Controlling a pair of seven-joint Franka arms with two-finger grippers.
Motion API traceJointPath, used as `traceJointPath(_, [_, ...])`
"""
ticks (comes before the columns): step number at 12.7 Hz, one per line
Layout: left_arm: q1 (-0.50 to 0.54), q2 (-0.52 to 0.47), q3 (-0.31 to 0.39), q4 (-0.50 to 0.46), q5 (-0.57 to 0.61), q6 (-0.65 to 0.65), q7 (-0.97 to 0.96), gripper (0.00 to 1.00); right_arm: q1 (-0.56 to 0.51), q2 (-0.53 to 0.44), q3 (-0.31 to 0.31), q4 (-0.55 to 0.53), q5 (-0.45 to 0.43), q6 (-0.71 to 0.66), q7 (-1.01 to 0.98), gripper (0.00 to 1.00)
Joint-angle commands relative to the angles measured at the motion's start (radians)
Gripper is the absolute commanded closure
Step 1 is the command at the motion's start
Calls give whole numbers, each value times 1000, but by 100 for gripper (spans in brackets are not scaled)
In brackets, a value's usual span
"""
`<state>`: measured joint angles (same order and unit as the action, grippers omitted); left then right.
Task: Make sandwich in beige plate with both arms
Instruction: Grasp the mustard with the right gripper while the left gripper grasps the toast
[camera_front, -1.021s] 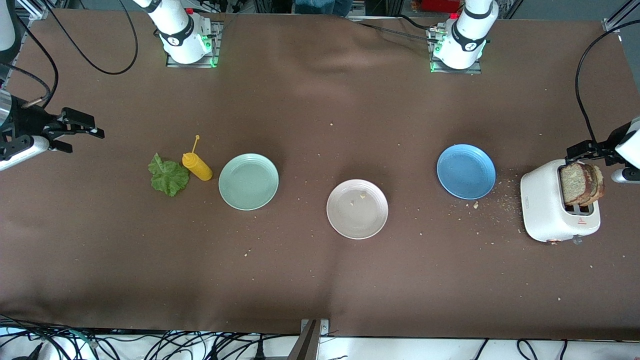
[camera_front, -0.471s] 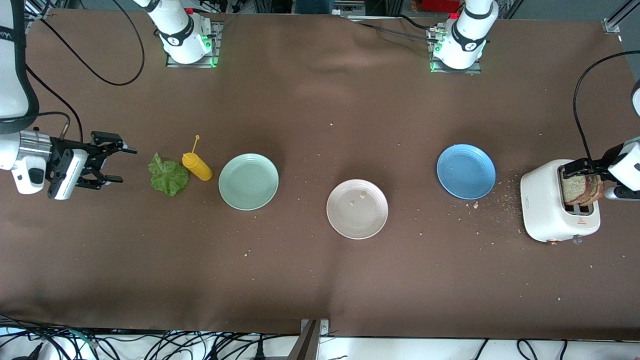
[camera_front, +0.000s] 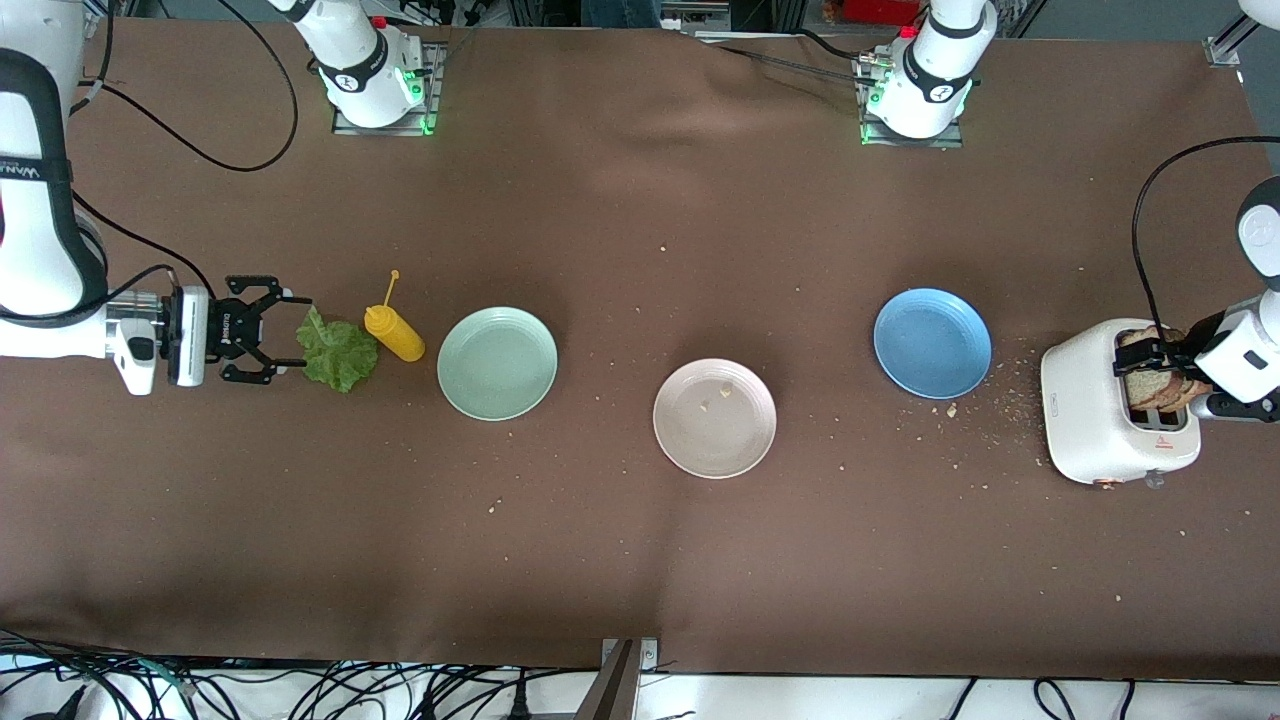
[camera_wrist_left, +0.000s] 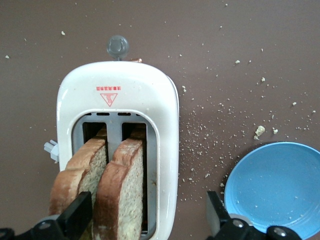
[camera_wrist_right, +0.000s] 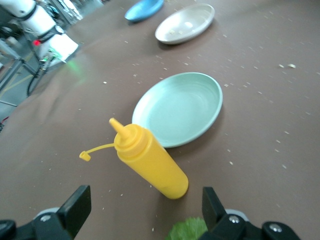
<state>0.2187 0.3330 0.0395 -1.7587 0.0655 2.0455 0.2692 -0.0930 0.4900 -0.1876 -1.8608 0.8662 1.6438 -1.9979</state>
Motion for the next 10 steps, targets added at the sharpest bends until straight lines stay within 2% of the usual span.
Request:
traceJointPath(1, [14,27,-9,8,-29,22,27,6,-27,99,5,11,104,-79,-297,5])
traceJointPath(2, [15,28,-9,8,-30,21,27,23,-27,120,5,12,150,-96,-381,5])
traceJointPath(4, [16,28,-9,4,-16,6,38,83,-24,148,14,14,189,-101,-429,5])
traceJointPath(5, [16,28,-7,5,-16,-7,86,100,-24,162,26,14,207,-99,-474,5])
traceJointPath(7, [30,26,-4,25,-16,-19,128,100,-17,212,33,14,255,-117,-542,5])
traceJointPath(8, [27,28,-4,57,2,-66,128,100,-14,231,34,14,286,-124,-561,5])
traceJointPath(10, [24,29,-6,166,39,-181,128,100,-17,260,63,15,307,-130,-575,5])
